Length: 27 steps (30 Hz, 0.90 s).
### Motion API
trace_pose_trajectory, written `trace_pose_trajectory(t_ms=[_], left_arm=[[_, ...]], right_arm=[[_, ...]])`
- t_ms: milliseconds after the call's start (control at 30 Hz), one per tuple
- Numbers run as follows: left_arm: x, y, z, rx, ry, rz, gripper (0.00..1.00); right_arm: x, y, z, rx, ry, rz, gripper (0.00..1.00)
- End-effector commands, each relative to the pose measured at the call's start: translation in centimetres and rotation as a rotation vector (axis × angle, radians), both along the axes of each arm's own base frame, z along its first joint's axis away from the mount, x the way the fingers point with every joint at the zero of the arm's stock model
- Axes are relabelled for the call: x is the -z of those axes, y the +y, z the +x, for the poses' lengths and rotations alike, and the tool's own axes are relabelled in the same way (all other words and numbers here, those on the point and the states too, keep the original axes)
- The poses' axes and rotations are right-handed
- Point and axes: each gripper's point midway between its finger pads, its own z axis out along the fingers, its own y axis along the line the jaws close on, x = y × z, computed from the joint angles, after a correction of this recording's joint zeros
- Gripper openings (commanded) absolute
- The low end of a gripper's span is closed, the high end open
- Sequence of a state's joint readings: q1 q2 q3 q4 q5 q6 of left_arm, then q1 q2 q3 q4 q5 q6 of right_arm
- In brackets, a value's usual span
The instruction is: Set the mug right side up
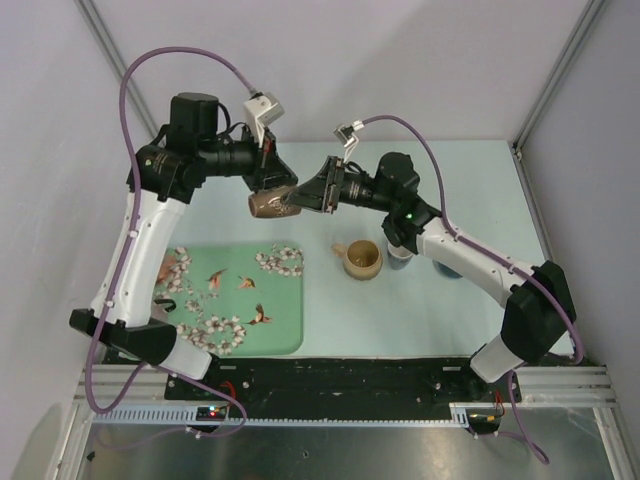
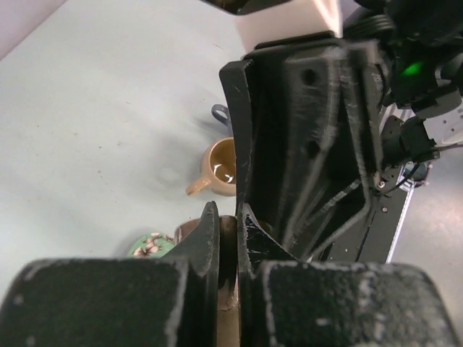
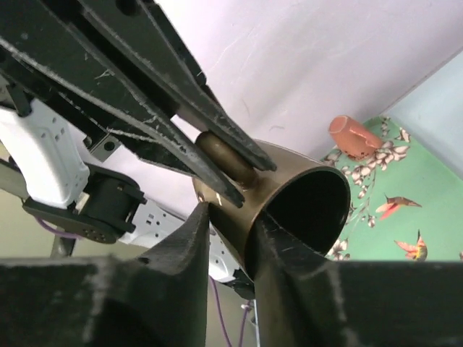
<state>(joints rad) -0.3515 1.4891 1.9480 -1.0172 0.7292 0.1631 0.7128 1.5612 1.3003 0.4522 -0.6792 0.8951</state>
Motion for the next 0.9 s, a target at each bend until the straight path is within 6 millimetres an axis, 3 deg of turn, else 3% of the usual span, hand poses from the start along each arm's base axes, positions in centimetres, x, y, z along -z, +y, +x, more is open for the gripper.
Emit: trace_pose_trajectory(t_ms=[0,100,167,267,333,433,567,700,767,867], left_arm=[[-3.8,-0.2,-0.9,-0.003,-0.1,-0.052,0.06],[-3.4,0.6,-0.2,-0.053,-0.125,-0.015,0.77],[-3.0,1.8,0.6,-0.112,-0.161,0.034,0.94],[-2.1,5.0,2.4,-0.241,-0.242,0.186,0.99],[-0.1,8.3,3.8,-0.336,-0.294,0.372,0.99],[5.2,14.0,4.7,-0.39,-0.31,0.743,1.0],[13.4,20.8,3.5,-0.287,-0.197,1.161,0.96],[18.8,27.3,2.0,-0.216,-0.007,1.365,0.91],[20.2,30.7,1.2,-0.228,0.09,1.391,0.91],[21.1,33.7,0.8,-0.252,0.165,1.367,0.92]], right_arm=[[-1.1,0.4,-1.5,-0.051,-0.072,-0.012,0.14],[0.5,-0.8,-0.9,0.008,-0.07,-0.101,0.02],[1.7,-2.3,0.3,0.126,-0.085,-0.196,0.0],[4.3,-5.2,0.9,0.285,-0.123,-0.391,0.0],[6.7,-7.1,0.4,0.337,-0.148,-0.542,0.0],[10.5,-8.9,-2.2,0.311,-0.163,-0.758,0.0],[16.1,-10.8,-6.3,0.221,-0.172,-1.055,0.0],[21.1,-12.9,-8.6,0.19,-0.126,-1.284,0.0],[23.2,-13.4,-9.1,0.182,-0.099,-1.334,0.0],[25.6,-13.8,-8.9,0.19,-0.078,-1.378,0.0]])
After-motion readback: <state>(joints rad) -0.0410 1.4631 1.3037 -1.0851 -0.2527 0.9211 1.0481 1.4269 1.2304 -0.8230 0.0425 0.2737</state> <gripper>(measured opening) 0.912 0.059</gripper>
